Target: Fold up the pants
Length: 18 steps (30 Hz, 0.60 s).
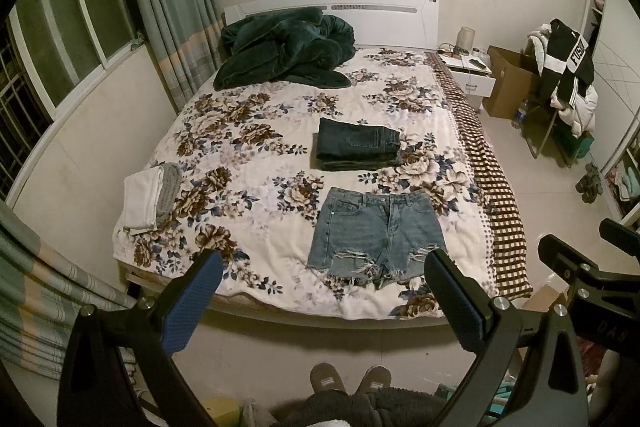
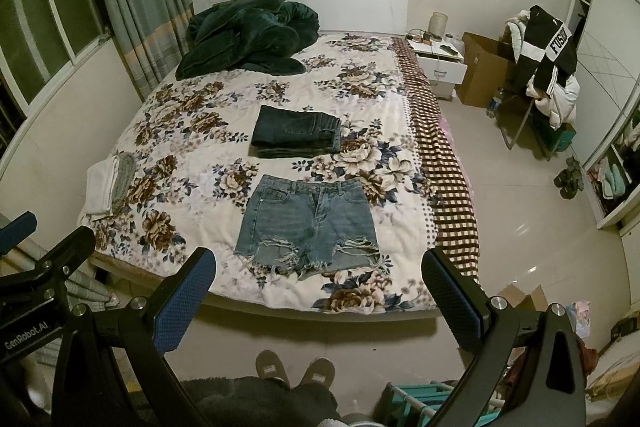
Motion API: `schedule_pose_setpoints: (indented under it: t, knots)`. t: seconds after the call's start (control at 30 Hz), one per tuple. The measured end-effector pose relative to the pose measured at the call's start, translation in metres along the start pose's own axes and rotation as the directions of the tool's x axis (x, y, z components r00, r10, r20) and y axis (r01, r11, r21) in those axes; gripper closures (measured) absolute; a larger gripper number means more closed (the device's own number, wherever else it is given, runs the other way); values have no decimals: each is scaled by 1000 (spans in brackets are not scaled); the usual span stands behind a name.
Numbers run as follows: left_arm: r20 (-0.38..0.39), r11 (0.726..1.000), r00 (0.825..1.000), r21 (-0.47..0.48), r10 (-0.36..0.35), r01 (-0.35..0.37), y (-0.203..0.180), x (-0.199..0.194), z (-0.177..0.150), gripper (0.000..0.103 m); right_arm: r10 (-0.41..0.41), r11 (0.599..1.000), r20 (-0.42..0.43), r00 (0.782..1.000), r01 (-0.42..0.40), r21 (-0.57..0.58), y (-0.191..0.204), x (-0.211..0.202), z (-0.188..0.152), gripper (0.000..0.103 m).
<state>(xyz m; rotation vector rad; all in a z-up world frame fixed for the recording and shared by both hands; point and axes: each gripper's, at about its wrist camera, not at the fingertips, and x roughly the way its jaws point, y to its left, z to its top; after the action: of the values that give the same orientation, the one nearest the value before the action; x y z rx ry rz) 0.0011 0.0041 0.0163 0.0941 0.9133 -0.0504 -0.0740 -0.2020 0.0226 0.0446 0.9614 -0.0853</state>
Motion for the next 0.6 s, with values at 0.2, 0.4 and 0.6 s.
schedule_pose_setpoints:
  t: [0.2, 0.4, 0.6]
  knots:
    - [3, 1000, 1000, 0, 1, -1, -1, 1, -2, 0, -1, 1000, -7, 1000, 1, 5, 6, -1, -2, 0]
    - [-1, 1000, 1000, -1, -11, 11, -4, -2, 3, 0, -19, 1000, -31, 999, 20, 14, 25, 11, -10, 0]
    - [8, 1000, 1000, -1, -7, 7, 3, 23, 4, 0, -61, 997, -57, 997, 64, 45, 23, 49, 9, 0]
